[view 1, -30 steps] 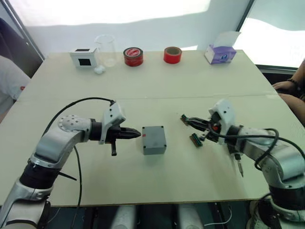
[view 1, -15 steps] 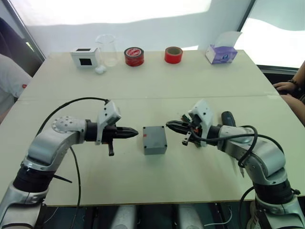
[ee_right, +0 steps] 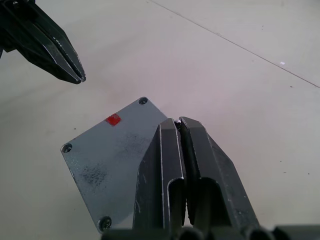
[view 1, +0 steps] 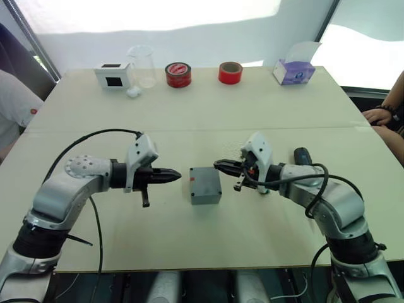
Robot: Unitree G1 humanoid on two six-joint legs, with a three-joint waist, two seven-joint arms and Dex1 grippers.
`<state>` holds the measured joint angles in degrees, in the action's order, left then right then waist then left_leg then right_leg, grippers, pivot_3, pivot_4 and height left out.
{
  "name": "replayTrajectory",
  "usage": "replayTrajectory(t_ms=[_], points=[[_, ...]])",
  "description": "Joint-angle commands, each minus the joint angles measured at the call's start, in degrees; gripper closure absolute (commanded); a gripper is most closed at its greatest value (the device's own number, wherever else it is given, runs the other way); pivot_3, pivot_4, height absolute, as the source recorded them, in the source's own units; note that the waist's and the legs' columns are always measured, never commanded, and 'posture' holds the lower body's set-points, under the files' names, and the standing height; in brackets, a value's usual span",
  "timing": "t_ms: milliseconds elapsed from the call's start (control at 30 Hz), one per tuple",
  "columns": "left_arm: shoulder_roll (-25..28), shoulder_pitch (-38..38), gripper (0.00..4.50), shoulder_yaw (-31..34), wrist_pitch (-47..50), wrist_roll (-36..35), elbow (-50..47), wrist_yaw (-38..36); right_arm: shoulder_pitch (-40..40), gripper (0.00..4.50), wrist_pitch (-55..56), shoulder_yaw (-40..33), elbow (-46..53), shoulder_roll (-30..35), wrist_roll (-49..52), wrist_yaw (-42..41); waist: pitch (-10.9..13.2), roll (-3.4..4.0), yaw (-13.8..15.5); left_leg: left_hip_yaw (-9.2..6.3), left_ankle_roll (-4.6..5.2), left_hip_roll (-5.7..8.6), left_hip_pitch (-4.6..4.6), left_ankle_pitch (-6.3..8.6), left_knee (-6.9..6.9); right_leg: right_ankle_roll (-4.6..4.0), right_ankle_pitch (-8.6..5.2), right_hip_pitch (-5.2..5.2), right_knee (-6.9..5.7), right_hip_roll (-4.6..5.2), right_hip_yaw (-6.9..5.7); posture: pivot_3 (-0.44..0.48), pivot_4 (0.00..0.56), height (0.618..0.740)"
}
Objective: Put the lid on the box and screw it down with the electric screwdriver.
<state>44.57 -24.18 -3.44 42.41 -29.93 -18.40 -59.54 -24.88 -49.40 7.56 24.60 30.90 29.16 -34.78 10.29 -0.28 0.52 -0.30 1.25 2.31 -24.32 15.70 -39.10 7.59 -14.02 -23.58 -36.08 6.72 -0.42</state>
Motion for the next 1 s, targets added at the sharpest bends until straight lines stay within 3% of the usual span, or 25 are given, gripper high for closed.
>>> replayTrajectory(t_ms=[33, 1000], points=[[0.1, 0.2, 4.5, 0.9, 0.0, -1.0, -2.0, 0.3, -0.9, 4.48, 1.9, 0.0, 0.1, -0.4, -1.0, -0.3, 0.0, 0.0, 0.0, 0.0, 0.0, 0.0, 0.0, 0.0, 0.0, 0.0, 0.0, 0.0, 0.0, 0.0, 0.0, 0.0, 0.15, 0.74], [0.3, -0.1, 4.5, 1.0, 0.0, -1.4, -2.3, 1.4, 0.5, 4.48, 4.0, 1.4, -5.0, -1.0, -4.8, -2.1, 0.0, 0.0, 0.1, 0.0, 0.0, 0.0, 0.01, 0.0, 0.01, 0.0, 0.0, 0.01, 0.0, 0.0, 0.0, 0.0, 0.15, 0.74]])
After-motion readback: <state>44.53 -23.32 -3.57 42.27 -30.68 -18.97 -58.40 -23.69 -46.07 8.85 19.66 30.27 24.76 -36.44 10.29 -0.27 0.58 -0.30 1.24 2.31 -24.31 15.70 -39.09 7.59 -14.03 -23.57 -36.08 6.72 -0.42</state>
